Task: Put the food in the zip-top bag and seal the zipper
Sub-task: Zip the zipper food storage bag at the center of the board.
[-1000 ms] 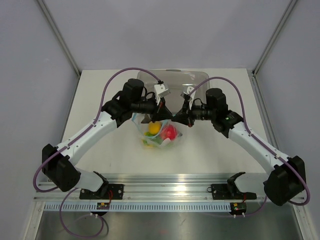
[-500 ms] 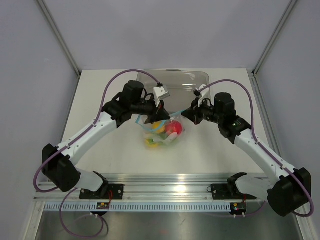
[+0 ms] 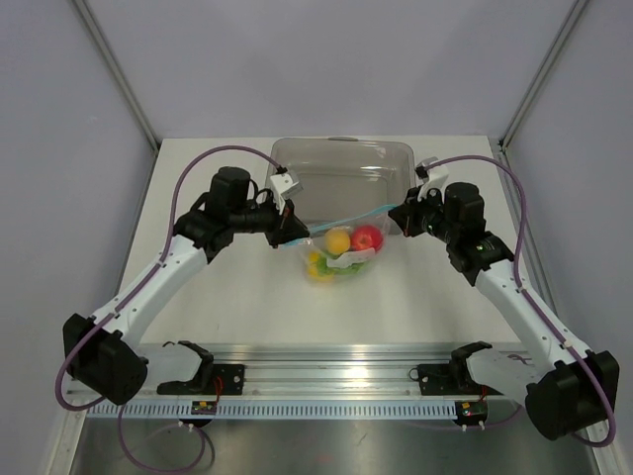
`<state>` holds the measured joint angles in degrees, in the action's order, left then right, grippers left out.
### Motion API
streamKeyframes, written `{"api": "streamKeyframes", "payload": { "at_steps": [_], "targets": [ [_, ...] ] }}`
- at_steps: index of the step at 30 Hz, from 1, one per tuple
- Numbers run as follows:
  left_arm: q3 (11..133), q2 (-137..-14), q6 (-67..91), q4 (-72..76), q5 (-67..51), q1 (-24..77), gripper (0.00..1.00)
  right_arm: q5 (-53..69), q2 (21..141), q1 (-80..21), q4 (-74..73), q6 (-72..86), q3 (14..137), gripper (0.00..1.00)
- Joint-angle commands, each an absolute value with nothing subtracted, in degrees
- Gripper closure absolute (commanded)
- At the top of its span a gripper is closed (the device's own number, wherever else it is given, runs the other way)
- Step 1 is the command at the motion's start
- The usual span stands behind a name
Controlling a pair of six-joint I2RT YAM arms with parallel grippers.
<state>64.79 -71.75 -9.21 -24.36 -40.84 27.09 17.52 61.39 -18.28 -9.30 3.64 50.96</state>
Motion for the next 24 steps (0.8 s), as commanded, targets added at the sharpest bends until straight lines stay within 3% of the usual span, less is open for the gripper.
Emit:
{"api": "streamKeyframes", "payload": {
  "at_steps": [1,23,24],
  "targets": [
    [63.81,-68.82,-9.49,-26.98,-41.13,25.75,1.0,7.12,60.29,-14.86,-8.96,5.18,50.8,1.0],
    [65.83,-66.62,-10.02,-29.45,-38.85,25.75,1.0,7.47,61.0,-12.74,-7.91,9.49,52.11,1.0],
    [66.27,-66.88,-8.71,-28.75,-38.5,25.75,1.0,7.82,61.08,-12.83,-8.26,9.23,52.38,0.94]
  ]
}}
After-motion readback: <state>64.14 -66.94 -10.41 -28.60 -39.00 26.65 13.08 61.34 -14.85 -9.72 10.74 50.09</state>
